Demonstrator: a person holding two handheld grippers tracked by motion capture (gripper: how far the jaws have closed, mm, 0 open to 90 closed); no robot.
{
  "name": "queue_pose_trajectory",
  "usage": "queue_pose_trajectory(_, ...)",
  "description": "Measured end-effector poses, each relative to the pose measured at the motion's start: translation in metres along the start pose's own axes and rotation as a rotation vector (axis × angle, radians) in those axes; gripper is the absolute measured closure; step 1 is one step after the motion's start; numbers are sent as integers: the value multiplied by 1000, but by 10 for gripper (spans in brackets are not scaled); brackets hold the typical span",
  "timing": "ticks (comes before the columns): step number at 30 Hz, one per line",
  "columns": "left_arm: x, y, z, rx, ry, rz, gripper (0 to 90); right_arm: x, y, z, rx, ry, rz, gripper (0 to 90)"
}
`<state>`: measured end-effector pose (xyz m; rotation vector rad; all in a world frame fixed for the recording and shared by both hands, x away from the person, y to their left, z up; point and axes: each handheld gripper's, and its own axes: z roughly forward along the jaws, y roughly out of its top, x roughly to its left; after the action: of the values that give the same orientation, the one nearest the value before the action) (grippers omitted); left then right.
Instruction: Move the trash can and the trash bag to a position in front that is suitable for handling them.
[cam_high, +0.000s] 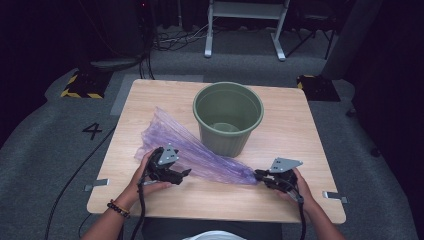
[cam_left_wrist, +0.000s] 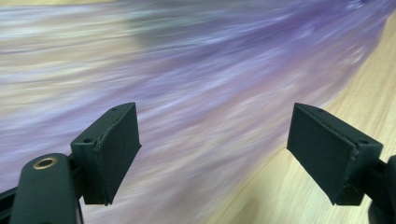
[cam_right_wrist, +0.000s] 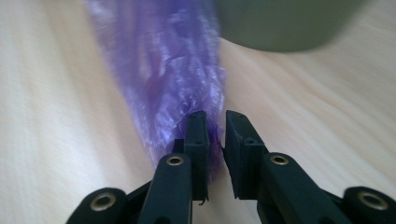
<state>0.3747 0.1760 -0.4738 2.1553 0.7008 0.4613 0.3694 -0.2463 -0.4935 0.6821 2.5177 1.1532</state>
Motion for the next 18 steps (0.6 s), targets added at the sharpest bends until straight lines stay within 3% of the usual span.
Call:
queue_pose_trajectory(1,6,-5,-7,-2,18,-20,166,-11,-5,-9,-3,-65,7,787)
queue_pose_trajectory(4,12,-9,-13,-4,45,-24,166,-21,-9,-16,-8,-94,20,787)
queue_pose_trajectory(6,19,-13,-20,-25,54,-51,166,-30,-13,-20,-1,-141,27,777)
queue_pose_trajectory(7,23,-14,-23,-33,47,-63,164,-39,-18,-24,-1,-175,53,773)
queue_pose_trajectory(9,30,-16,-26,-25,59,-70,164,-43,-20,-25,-3,-193,67,763)
queue_pose_trajectory(11,37,-20,-28,-26,56,-86,164,-51,-24,-27,4,-240,73,754)
queue_pose_trajectory(12,43,-24,-28,-13,44,-107,164,-59,-26,-30,-12,-272,113,718)
queue_pose_trajectory(14,46,-26,-27,-2,27,-113,164,-64,-28,-30,-23,-287,139,713)
queue_pose_trajectory(15,47,-27,-26,-2,15,-126,166,-71,-29,-31,-29,-333,166,600)
queue_pose_trajectory(18,51,-30,-21,15,-20,-143,170,-77,-30,-31,-40,-379,225,506)
